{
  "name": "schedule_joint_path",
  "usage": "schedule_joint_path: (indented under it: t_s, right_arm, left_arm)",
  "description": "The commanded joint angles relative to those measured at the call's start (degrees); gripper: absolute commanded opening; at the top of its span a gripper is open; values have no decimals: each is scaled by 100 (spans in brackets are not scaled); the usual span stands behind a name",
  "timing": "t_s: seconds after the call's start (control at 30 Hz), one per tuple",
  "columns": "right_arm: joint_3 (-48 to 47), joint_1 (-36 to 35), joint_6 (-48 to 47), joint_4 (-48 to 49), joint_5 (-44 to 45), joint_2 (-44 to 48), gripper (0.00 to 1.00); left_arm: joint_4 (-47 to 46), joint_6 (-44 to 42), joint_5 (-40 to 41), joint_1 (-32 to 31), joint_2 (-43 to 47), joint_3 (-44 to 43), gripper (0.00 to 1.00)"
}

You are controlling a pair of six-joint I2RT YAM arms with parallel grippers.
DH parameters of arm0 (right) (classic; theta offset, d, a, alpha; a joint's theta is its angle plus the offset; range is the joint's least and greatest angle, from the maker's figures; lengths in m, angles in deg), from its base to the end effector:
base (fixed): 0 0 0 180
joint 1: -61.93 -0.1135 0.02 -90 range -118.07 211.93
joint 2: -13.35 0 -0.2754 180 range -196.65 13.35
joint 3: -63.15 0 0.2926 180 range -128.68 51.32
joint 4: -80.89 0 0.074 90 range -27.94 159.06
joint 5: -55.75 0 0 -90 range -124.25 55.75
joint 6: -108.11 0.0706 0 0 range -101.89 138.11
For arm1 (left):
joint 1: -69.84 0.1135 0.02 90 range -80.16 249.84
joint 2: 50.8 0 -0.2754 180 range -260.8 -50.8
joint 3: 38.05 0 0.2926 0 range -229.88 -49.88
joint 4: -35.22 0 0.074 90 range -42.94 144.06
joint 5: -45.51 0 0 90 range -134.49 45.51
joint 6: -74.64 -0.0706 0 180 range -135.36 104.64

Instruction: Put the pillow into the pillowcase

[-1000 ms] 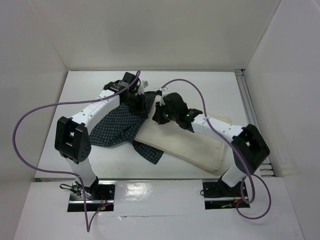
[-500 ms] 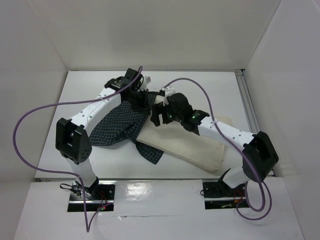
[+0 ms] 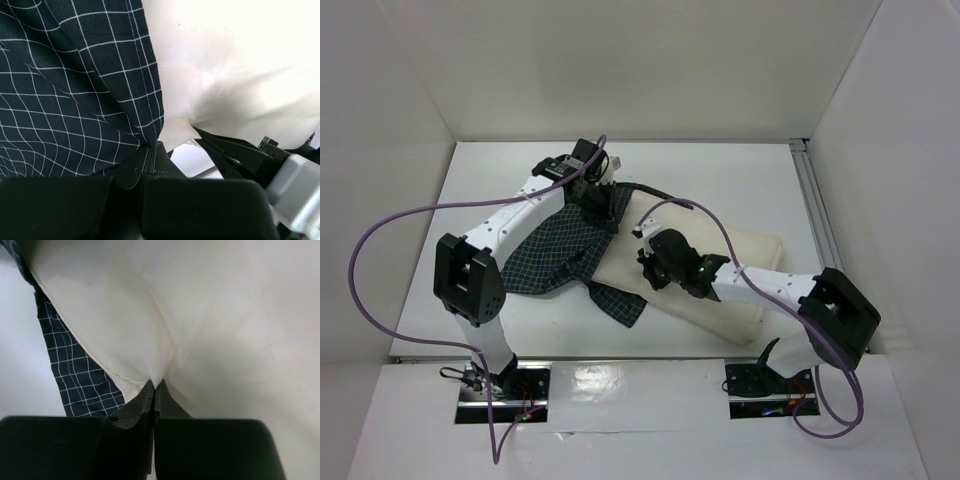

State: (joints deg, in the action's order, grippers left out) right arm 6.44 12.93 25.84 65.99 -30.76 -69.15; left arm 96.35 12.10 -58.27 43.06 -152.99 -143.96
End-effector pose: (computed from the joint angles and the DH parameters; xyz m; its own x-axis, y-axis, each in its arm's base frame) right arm 0.2375 0.2667 0.1651 -0.5211 -0.3948 -0.7567 -0.6589 0.7496 0.0627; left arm 0.3914 -0.2164 0.2816 -0.9220 -0.0363 -0.3854 0.1431 0.8931 -0.4265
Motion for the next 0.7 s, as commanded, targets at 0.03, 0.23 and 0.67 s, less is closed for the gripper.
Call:
schedule_joint_path:
  t_s: [0.03, 0.23, 0.67]
  right_arm:
    - [-275, -31, 229, 597, 609, 644, 0]
    - [-1206, -31, 229, 404, 864, 946, 0]
    - [-135, -84, 1108, 1890, -322, 225, 0]
  left_arm:
    - [80, 145, -37, -195, 191, -40, 0]
    - [150, 268, -90, -406, 218, -206, 0]
    - [265, 488, 402, -468, 595, 662, 6]
